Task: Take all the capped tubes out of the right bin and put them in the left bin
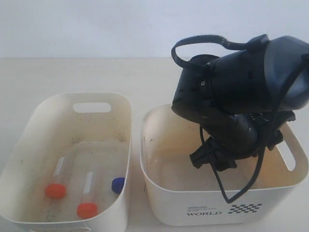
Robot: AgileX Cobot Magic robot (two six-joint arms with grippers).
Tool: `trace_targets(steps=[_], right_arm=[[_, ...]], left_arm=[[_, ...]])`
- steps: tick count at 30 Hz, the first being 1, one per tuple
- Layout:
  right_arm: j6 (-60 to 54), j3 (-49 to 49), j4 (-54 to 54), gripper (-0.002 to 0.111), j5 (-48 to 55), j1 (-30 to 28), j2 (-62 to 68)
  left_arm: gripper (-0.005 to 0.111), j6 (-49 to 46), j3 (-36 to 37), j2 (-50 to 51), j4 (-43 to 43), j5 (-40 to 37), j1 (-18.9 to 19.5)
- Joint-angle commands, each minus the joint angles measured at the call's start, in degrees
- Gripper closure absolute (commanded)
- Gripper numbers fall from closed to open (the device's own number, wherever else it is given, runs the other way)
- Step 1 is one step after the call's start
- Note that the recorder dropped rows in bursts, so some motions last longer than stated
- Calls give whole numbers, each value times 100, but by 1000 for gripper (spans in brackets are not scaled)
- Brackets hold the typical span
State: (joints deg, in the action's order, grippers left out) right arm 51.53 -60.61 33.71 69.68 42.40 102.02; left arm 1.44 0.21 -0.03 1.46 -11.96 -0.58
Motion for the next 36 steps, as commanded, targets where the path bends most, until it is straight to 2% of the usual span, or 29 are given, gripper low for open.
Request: trace_targets(steps=[1, 11, 16, 23, 36], right_arm=[[253, 17, 147, 42, -73, -5, 46], [342, 17, 281, 42, -424, -32, 549], [401, 17, 270, 42, -546, -349, 549], [401, 17, 259, 42, -890, -411, 549], [425, 17, 257, 42, -805, -411, 972]], left_arm=[[102, 54, -21, 3, -36, 36, 2], [102, 54, -21, 3, -36, 36, 2], [102, 54, -21, 3, -36, 36, 2], [102, 54, -21, 3, -36, 36, 2], [102, 54, -21, 3, -36, 36, 2]])
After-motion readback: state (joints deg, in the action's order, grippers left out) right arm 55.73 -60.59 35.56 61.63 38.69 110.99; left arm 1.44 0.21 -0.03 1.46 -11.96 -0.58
